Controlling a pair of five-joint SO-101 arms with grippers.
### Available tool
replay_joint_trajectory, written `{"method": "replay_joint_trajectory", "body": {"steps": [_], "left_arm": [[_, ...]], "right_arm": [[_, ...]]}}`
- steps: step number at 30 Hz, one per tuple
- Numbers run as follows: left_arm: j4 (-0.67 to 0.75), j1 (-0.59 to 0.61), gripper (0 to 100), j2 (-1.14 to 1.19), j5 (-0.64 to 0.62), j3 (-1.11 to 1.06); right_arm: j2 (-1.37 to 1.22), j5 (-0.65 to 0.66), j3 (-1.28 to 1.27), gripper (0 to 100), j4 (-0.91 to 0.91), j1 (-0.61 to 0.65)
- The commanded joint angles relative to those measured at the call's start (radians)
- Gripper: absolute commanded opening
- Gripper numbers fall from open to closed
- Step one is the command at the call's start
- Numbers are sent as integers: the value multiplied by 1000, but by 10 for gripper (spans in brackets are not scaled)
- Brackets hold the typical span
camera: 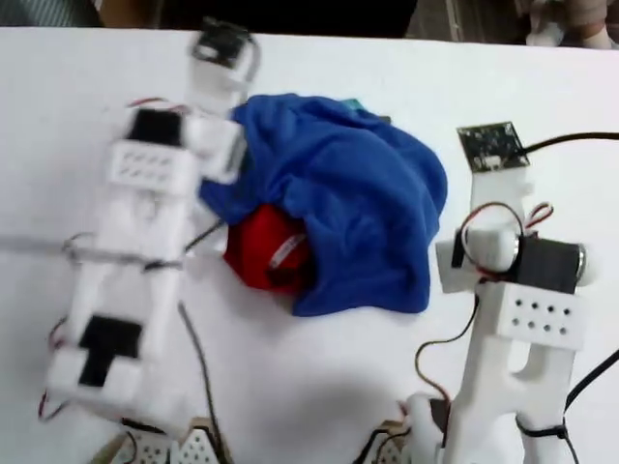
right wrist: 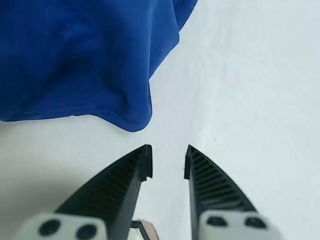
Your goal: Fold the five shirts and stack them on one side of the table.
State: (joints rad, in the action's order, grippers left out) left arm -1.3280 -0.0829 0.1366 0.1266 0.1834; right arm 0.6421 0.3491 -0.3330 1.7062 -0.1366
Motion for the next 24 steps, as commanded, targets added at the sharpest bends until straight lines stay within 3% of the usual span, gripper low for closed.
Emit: {"method": "replay_joint_trajectory", "body": {"steps": [1,6,11,15,19,24], "left_arm": [[-64,-74,180,176,-11,125],[-132,-91,186,430,8,311],[-170,-68,183,644,104,461],[-305,-14,39,764,109,570],[-405,129,24,810,109,699],[-445,430,26,755,107,947]], "right_arm": [[-4,54,2,118,2,-16],[-1,89,2,117,2,-16],[2,89,-32,117,2,-16],[-5,91,-51,117,2,-15],[-5,91,-51,117,-5,-12],[-5,87,-51,117,-31,-12]]}}
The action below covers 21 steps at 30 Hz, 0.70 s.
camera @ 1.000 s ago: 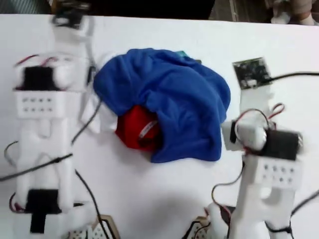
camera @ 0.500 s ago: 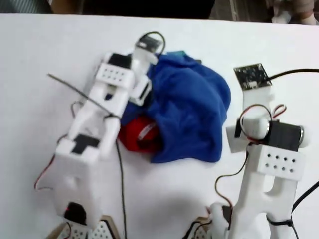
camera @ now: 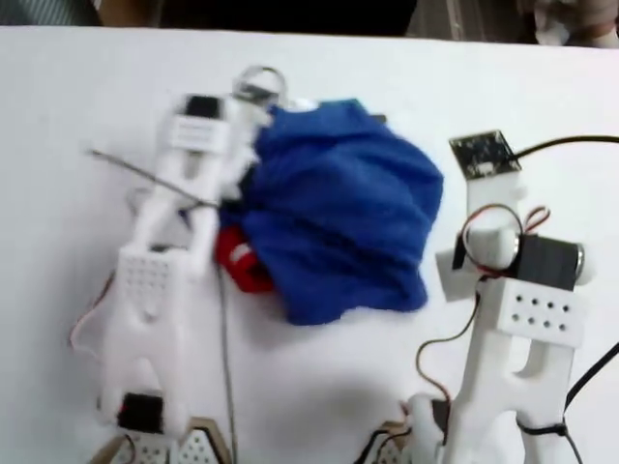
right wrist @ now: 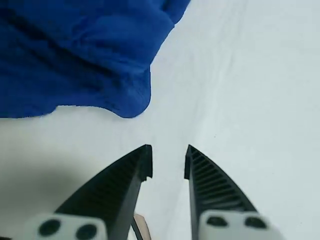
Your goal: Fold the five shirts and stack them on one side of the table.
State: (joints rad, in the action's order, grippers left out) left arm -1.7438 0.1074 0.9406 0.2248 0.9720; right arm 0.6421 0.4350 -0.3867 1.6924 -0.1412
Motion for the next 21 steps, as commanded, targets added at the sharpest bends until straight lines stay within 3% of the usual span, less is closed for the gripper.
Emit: {"method": "replay_joint_trajectory", "body": {"steps": [1,7,12,17,21], "left_arm": [[-29,307,26,-72,9,216],[-26,695,26,-229,14,535],[14,925,26,-307,18,700],[17,984,28,-331,43,688],[-37,891,106,-328,230,688]], "right_arm": [[-5,0,3,117,-19,-7],[-5,-3,2,117,-24,-7],[-5,-3,2,117,-42,-7],[-7,-3,2,117,-53,-5],[-7,-3,2,117,-51,-5]]}}
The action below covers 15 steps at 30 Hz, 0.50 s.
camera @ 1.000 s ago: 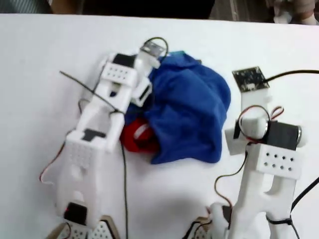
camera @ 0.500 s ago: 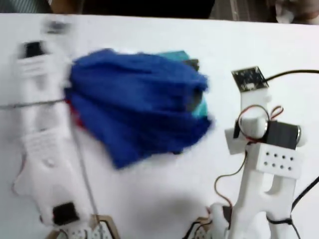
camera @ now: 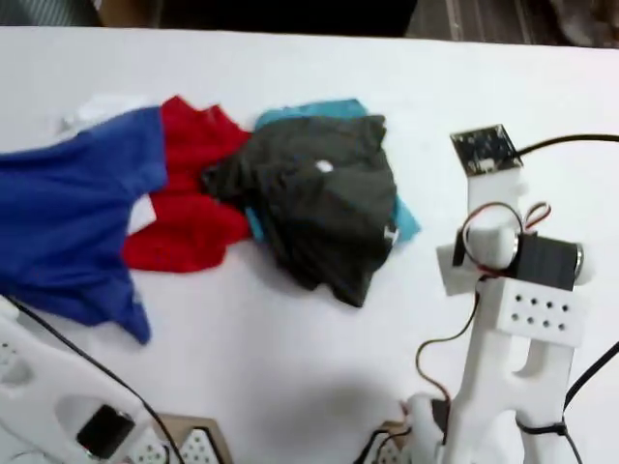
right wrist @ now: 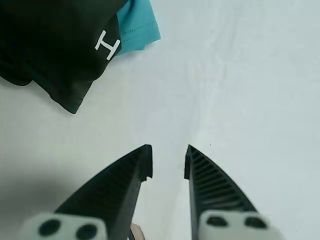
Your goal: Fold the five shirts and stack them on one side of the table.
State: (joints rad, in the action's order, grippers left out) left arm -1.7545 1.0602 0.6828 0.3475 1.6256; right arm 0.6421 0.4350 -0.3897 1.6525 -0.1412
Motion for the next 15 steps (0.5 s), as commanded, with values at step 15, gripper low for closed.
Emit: {"method": "replay_joint_trajectory", "body": {"steps": [15], "left_arm": [[-31,-618,354,-78,74,-265]], "right_arm": [[-5,3,-115,117,-33,-8]]}}
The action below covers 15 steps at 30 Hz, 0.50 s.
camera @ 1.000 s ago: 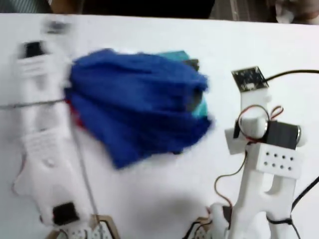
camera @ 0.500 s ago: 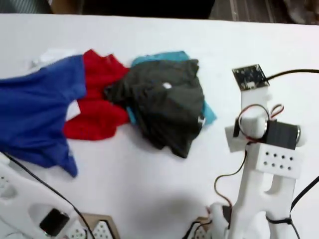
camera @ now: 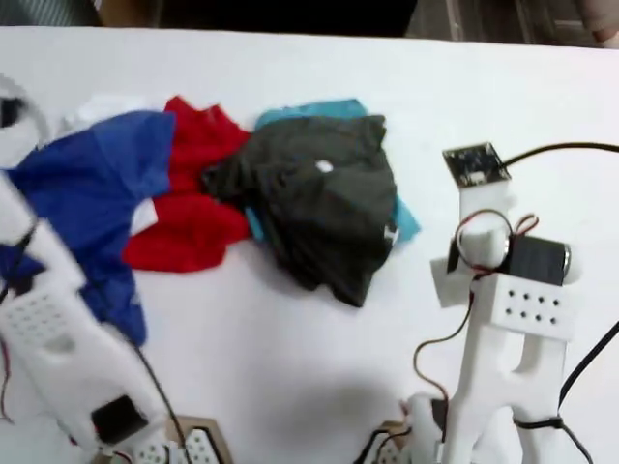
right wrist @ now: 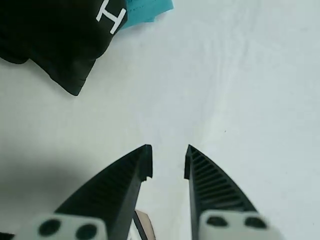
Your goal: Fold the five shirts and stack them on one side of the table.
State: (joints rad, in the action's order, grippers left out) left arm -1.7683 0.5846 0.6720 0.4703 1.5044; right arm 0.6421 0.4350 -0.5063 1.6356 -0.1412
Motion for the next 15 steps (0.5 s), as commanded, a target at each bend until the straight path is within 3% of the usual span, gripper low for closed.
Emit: {"method": "replay_joint_trajectory", "body": {"steps": [1,7,12,15], "left_arm": [[-17,-190,354,-61,-72,-225],[104,-361,354,-58,-206,-727],[319,-385,354,-58,-222,-997],[374,-379,354,-58,-221,-1113]], "right_arm": [[-5,3,2,117,-16,-7],[-5,3,2,117,-16,-12],[-5,3,2,117,-16,-12],[-5,3,2,117,-16,-12]]}}
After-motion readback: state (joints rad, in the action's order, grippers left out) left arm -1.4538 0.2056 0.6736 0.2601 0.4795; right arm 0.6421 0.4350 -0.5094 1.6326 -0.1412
